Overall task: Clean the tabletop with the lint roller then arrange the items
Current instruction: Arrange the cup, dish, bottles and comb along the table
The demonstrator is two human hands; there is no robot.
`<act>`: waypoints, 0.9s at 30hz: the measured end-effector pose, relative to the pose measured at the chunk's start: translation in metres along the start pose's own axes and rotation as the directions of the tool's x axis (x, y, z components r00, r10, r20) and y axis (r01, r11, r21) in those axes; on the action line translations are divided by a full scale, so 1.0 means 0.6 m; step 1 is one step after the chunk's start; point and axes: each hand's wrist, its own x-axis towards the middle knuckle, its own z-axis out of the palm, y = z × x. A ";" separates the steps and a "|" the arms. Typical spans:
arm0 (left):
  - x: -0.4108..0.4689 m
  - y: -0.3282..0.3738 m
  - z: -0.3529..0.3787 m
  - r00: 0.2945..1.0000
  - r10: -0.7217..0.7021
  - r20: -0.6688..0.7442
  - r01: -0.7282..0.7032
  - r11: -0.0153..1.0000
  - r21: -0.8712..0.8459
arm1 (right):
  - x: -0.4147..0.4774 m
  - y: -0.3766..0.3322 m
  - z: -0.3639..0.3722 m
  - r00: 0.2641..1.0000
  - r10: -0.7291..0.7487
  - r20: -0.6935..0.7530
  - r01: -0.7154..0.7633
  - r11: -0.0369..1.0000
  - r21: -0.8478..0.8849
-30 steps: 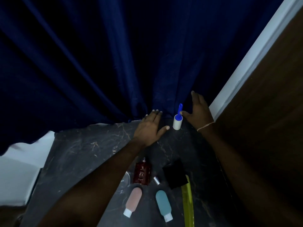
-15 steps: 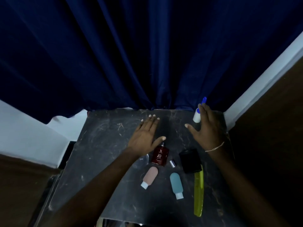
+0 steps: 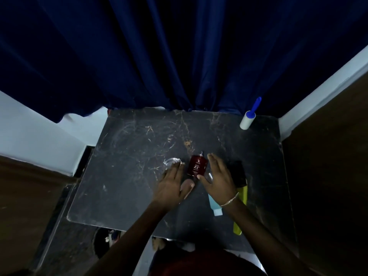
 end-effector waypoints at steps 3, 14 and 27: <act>0.005 0.003 0.009 0.999 -0.037 0.026 0.037 0.999 -0.003 | 0.004 -0.001 0.029 0.993 0.045 0.108 -0.042 0.999 -0.029; 0.076 0.022 0.012 0.991 -0.041 0.125 0.045 0.998 -0.032 | 0.045 0.040 0.049 0.970 0.225 0.095 -0.155 0.869 -0.470; 0.117 0.058 0.019 0.998 0.017 0.068 -0.015 1.000 -0.024 | 0.058 0.092 0.048 0.858 0.511 0.053 -0.410 0.744 -0.528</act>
